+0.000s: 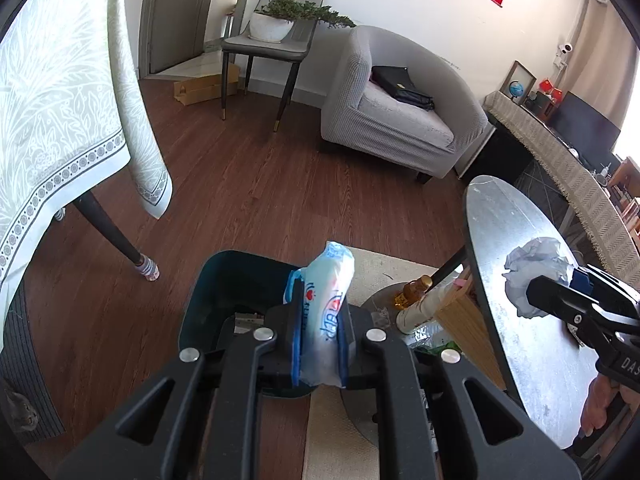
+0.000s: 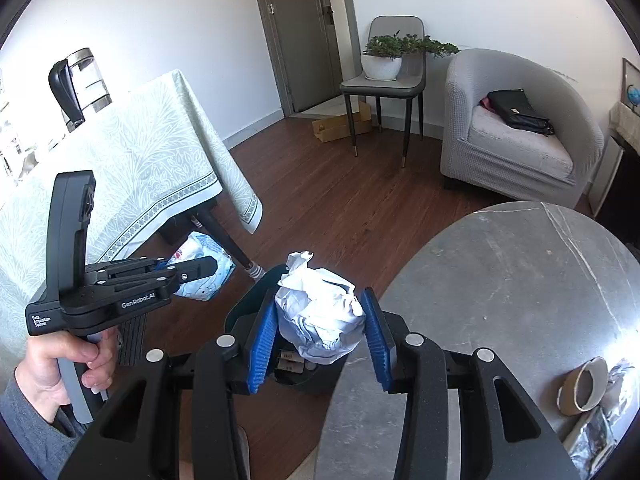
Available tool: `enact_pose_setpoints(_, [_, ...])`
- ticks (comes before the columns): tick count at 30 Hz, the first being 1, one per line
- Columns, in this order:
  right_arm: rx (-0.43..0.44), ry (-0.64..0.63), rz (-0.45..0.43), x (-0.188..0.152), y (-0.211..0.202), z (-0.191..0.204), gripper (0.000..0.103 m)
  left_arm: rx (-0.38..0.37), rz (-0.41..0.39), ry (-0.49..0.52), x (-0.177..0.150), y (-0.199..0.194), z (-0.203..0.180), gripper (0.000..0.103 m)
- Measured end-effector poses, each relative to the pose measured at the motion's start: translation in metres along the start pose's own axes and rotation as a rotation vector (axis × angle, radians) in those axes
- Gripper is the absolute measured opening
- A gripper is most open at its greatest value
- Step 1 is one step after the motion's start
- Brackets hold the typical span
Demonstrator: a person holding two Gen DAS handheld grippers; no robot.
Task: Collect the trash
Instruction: 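Carry the wipes pack and paper ball over the green bin and open the left tool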
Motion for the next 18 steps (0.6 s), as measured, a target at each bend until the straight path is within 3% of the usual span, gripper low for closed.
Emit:
enact_pose_setpoints(11, [0.057,-0.022,0.084,-0.002,0.062,0.056,0.042,0.035,0.101,-0.107,-0.02,0.037,0.062,0.015])
enact_pose_setpoints(18, [0.066,-0.056,0.15,-0.017,0.089,0.072,0.042,0.065,0.172,-0.155,-0.036,0.068,0.094,0.016])
Point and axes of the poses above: each gripper's, at about its wrist camera, not at the fingertips, and y roughly the way its jaws point, z to its left, x to its top, the point moved 5 cm from there along y, roughly the way its jaws point, and after that the axes turned 8 degrees about -y, right-handed, at the moved point
